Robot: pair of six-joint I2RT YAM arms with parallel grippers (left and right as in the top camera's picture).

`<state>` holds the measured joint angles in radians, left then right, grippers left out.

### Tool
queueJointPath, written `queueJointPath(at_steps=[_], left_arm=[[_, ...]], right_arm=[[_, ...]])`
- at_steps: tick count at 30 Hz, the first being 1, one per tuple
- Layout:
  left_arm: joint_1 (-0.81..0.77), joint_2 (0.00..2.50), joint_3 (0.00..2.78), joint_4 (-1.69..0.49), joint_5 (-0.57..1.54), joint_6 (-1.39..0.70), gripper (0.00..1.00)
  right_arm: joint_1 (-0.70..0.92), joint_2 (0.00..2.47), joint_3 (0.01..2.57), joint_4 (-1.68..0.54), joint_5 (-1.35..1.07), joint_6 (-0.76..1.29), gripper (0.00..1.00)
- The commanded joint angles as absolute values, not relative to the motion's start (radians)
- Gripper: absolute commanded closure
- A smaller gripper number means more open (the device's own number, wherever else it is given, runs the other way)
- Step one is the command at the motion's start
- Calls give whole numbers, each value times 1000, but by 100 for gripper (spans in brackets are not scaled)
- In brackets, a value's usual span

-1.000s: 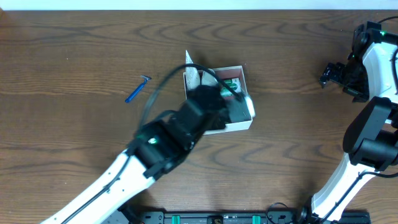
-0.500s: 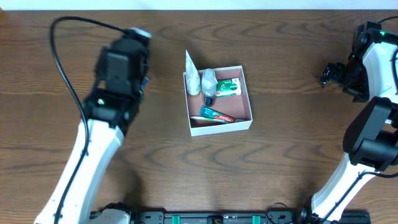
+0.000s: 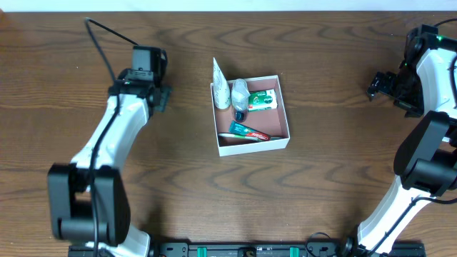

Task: Pack container
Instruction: 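Lower the left gripper onto the blue razor and grasp it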

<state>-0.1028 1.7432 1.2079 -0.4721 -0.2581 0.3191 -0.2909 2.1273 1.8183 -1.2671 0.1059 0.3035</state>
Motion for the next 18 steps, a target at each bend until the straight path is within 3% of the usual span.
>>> queueJointPath(at_steps=[1,14,18], left_arm=[[-100,1798,1228,-478,-201,343,27],[-72,1959,1228,-443,-130,362,27],[-58,1985,1228,-435,-87,361,34]], right_arm=[[-294,2127,1821,-1268,116,314,1],[-294,2127,1821,-1268,116,314,1],[-294,2127,1821,-1268,116,314,1]])
